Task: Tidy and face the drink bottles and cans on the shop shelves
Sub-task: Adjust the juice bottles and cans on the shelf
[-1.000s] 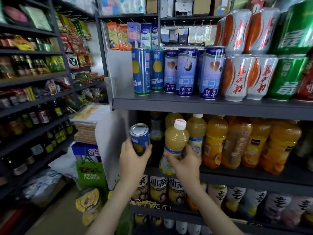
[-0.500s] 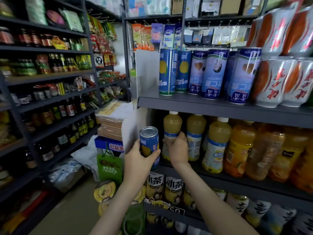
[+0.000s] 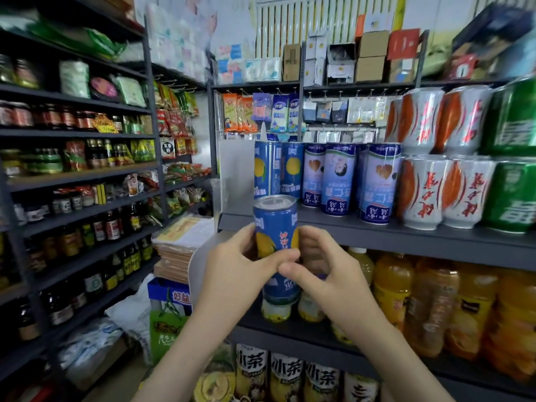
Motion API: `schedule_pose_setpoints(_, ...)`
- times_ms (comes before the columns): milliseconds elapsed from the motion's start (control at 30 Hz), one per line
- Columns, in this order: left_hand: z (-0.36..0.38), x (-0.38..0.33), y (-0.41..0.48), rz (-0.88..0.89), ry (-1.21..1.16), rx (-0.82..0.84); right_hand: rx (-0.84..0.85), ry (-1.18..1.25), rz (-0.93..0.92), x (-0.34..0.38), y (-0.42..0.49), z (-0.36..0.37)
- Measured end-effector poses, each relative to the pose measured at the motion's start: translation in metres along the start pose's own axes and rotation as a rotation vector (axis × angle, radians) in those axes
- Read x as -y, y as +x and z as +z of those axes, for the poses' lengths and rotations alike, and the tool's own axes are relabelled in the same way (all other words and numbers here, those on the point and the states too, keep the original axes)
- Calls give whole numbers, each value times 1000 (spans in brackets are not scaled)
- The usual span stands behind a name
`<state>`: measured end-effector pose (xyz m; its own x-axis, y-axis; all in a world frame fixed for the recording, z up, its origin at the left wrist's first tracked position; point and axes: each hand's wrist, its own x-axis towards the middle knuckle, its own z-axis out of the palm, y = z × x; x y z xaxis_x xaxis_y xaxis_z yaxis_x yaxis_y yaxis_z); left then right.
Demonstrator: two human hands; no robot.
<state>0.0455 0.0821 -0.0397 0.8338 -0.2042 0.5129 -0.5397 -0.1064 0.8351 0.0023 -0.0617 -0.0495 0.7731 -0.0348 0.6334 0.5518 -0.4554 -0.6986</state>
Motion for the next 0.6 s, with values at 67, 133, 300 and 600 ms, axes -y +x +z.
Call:
schedule_pose_setpoints(67, 4, -18, 11, 37, -25, 3, 12, -34, -39, 8, 8, -9)
schedule_pose_setpoints(133, 9, -32, 28, 70, -2, -22, -14, -47, -53, 9, 20, -14)
schedule_pose_setpoints(300, 33, -46, 79, 119, 218, -125, -236, -248, -52, -5, 60, -18)
schedule_pose_setpoints(600, 74, -27, 122, 53, 324, -222, -270, -452, 96, -26, 91, -22)
